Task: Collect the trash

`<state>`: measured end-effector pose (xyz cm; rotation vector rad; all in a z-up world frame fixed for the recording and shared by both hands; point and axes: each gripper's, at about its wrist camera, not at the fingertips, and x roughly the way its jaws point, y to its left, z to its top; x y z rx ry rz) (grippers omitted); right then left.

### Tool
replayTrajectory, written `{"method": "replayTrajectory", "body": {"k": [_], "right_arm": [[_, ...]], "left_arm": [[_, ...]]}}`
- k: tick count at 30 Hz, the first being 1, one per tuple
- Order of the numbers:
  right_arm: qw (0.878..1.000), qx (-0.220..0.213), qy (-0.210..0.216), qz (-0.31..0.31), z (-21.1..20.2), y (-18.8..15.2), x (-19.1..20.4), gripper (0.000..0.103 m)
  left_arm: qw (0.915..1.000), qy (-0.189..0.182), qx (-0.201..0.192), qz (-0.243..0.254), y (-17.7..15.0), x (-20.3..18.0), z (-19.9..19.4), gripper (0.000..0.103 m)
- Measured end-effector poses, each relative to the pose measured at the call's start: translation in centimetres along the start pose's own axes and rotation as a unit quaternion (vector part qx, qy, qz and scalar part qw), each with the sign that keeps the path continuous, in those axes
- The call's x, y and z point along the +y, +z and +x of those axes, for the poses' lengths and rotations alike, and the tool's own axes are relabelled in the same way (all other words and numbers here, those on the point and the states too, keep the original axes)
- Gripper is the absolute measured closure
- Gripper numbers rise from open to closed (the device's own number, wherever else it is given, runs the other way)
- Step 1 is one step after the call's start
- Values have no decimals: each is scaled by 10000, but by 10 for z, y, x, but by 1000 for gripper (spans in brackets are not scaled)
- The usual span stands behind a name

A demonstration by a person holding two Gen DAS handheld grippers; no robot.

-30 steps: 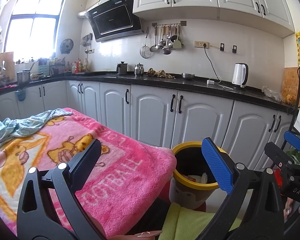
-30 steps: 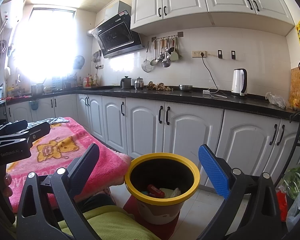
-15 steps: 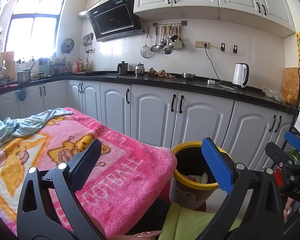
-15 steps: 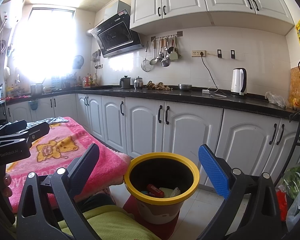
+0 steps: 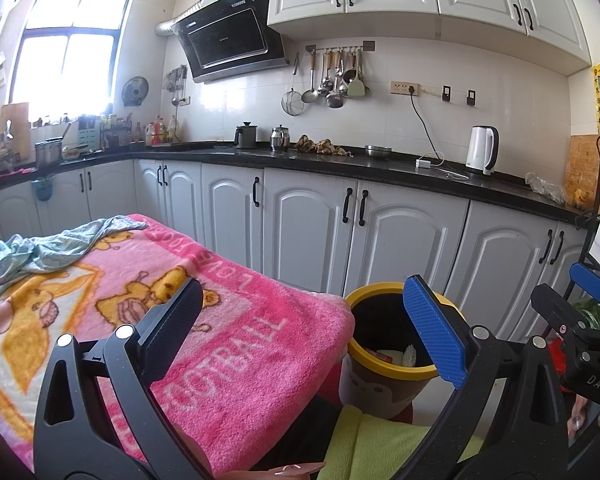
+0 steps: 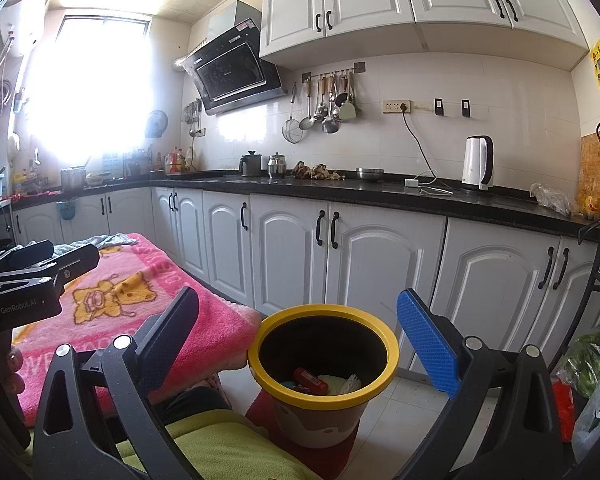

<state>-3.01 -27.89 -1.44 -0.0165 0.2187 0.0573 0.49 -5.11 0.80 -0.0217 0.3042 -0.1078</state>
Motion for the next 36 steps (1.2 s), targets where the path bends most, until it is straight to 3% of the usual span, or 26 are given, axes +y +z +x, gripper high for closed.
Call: {"method": "replayTrajectory", "body": {"k": [28,34,36], "right_arm": [[10000,67,24,9,0,0,-2,6],[9978,289,571,-148,15,11,5,6],[9954,394,822,-287,25,19,20,6]], "left_arm": [[9998,100,131,-116,-7,4,5,11],[9985,201,307,-398,-5,28,5,11],[9955,521,419,-672,-3,60,0,11]]}}
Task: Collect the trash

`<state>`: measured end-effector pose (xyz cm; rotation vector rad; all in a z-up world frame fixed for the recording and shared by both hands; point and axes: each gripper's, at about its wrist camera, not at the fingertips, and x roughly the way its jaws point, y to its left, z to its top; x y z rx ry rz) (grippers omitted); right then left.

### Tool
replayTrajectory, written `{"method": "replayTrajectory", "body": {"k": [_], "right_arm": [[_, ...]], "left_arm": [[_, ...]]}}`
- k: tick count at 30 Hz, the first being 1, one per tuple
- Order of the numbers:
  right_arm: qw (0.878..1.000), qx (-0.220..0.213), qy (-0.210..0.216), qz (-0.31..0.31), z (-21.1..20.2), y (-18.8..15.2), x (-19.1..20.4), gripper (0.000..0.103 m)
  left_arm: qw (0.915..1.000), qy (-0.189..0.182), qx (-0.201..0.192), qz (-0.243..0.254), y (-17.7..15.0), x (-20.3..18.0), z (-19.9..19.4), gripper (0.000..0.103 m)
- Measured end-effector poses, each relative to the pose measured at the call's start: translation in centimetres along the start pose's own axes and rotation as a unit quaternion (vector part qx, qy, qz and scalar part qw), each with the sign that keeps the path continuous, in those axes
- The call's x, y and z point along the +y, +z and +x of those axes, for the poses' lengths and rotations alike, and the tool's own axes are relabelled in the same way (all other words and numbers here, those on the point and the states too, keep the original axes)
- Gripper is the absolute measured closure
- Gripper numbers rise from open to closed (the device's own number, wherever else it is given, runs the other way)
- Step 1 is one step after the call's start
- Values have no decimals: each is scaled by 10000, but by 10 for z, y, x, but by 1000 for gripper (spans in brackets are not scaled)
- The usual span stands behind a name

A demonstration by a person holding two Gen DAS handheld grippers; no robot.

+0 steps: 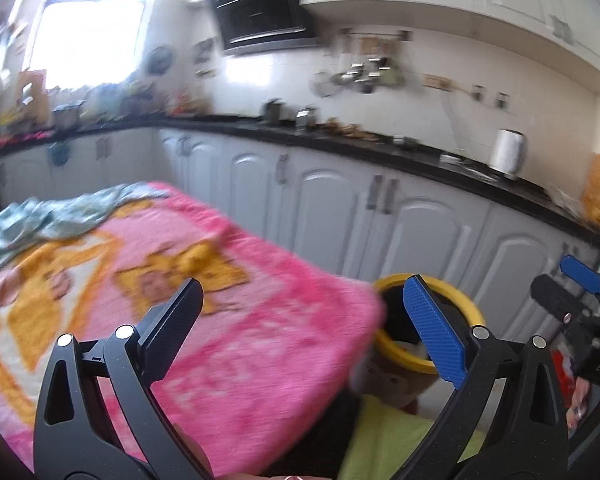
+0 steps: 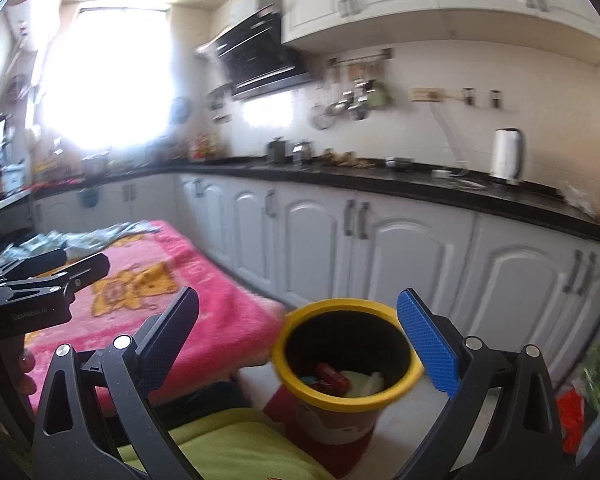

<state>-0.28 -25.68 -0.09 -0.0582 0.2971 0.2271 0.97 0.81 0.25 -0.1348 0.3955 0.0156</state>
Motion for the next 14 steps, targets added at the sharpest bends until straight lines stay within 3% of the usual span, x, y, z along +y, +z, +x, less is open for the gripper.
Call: {"method": "replayTrajectory", "body": {"k": [2,4,6,8,9,11,12,13,14], "right_arm": [[9986,73,510,-135,18,18,30,6],[9935,208,1069,-337,38,33,70,6],[9798,375,1874,-595,60,44,130,6],[9664,504,2432,-666,76,51,188,6],[9567,537,2774,-696,85,53,222,6],[9405,769,3176,-931,99,53,282,6],[9281,947,3429,-1098,109,46,323,6],[9162,1168,3627,-1239,119,40,354,6],[9089,1345,3723,-1309,126,36,377,6]], "left_arm": [[9981,430,80,-444,5,46,-5,11],[9896,1092,-16,-937,8,103,-19,11],[9715,1860,-120,-1465,7,163,-41,11],[9402,2874,-85,-1828,-1,226,-66,11],[9157,3527,104,-1922,-11,260,-77,11],[8882,4065,369,-2111,-28,306,-91,11],[8676,4356,634,-2311,-43,336,-96,11],[8541,4483,829,-2502,-54,357,-101,11],[8470,4505,935,-2662,-64,374,-104,11]]}}
